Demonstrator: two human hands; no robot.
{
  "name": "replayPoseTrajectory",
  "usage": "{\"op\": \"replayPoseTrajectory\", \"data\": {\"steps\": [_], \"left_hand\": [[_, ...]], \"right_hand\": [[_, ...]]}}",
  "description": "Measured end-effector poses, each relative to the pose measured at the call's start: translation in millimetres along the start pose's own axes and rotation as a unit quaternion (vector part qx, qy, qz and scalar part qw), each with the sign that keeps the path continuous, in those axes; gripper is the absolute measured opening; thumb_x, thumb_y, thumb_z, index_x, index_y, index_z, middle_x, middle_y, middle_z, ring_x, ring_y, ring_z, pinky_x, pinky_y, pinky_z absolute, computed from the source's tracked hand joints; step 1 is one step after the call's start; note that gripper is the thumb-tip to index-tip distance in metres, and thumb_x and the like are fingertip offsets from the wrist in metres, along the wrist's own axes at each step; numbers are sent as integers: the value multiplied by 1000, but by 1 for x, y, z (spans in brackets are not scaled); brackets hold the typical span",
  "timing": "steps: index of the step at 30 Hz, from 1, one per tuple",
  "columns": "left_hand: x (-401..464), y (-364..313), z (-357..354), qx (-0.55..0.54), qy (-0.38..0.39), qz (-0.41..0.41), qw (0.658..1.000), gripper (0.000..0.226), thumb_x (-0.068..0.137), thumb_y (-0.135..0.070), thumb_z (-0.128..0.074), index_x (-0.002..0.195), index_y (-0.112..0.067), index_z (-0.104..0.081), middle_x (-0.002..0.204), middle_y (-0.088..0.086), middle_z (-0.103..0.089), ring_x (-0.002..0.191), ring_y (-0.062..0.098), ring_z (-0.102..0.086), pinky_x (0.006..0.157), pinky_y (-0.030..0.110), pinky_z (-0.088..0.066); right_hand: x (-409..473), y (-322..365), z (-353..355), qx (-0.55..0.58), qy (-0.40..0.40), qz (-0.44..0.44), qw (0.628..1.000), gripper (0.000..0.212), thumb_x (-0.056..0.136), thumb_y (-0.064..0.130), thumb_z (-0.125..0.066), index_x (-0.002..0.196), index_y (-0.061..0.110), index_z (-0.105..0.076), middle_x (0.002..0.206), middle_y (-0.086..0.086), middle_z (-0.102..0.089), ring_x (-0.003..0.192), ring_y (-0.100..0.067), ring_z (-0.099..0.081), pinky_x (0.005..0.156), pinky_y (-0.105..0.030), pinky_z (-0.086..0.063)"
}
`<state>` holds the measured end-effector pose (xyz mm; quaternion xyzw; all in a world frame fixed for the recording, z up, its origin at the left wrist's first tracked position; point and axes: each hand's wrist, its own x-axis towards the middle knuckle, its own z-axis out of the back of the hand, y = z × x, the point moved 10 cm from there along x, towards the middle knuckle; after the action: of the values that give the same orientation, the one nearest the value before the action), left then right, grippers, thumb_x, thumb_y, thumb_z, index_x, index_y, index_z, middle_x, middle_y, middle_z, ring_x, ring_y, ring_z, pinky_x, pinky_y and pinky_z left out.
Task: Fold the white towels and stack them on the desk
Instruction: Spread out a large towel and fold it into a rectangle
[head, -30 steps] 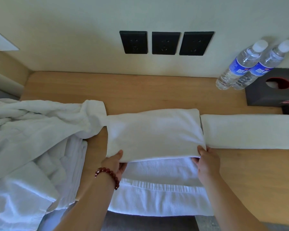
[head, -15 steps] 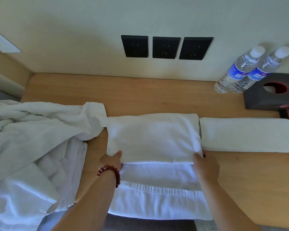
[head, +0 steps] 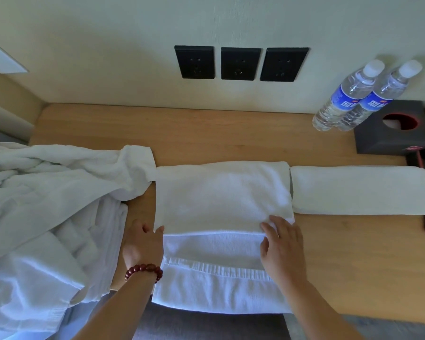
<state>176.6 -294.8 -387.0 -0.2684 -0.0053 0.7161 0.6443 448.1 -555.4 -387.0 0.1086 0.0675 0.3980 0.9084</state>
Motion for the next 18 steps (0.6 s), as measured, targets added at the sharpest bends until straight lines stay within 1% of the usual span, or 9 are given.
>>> {"op": "replayPoseTrajectory", "data": {"steps": [2,5,7,9,12,14,16,17,18], "left_hand": [[-9,-9,-2,18,16,-88,996,26,93,-25,-64,73,-17,-49,67,-1,-48,60,16,-47,56,26,-42],[-32,-18,-4,52,31,-220,974,12,92,-36,-66,87,-26,-61,93,-9,-60,86,15,-57,63,28,-48],[-46,-18,-9,68,33,-285,956,18,91,-42,-65,94,-25,-69,107,-6,-65,105,19,-57,80,34,-54],[-57,-15,-20,96,42,-336,936,35,89,-54,-54,99,-27,-73,116,-3,-66,115,21,-56,91,41,-53],[-68,-4,-34,152,80,-366,915,47,86,-65,-42,103,-33,-72,125,-5,-63,119,19,-56,96,42,-51],[-70,5,-40,175,103,-371,906,49,86,-68,-39,108,-36,-69,132,-7,-58,125,18,-52,100,42,-48],[-71,9,-44,189,115,-378,899,44,86,-66,-47,109,-35,-67,134,-6,-55,126,19,-50,100,43,-49],[-69,10,-46,190,120,-380,898,37,86,-62,-55,105,-33,-67,133,-5,-55,125,20,-50,98,42,-50],[-67,10,-46,187,122,-377,899,30,85,-58,-63,98,-31,-67,128,-5,-56,122,20,-51,96,40,-52]], "right_hand": [[-11,-1,-15,-4,50,-20,999,54,83,21,-73,135,17,-58,150,-7,-48,142,-27,-41,115,-58,-32],[-22,0,-22,-4,71,-26,997,62,93,34,-63,150,21,-42,161,-6,-33,150,-26,-28,118,-56,-23],[-28,0,-16,3,53,-19,998,54,97,35,-55,147,19,-44,158,-8,-38,148,-27,-33,119,-55,-26],[-36,-4,-8,16,33,-16,999,44,97,32,-53,138,16,-54,148,-9,-49,139,-28,-45,116,-57,-33],[-55,-15,1,26,7,-26,999,39,93,35,-46,119,12,-65,128,-9,-61,117,-31,-58,104,-54,-44],[-71,-24,1,19,14,-44,999,38,92,37,-45,110,12,-68,114,-7,-65,104,-29,-62,95,-49,-50],[-86,-40,-3,31,35,-94,994,26,91,33,-56,105,13,-68,105,-4,-66,95,-26,-63,85,-44,-54],[-93,-48,-5,42,47,-125,990,22,89,29,-65,104,13,-68,103,-4,-65,92,-26,-64,81,-43,-55],[-98,-54,-7,50,59,-152,985,24,86,27,-72,105,13,-67,102,-5,-65,89,-26,-64,78,-42,-55]]}}
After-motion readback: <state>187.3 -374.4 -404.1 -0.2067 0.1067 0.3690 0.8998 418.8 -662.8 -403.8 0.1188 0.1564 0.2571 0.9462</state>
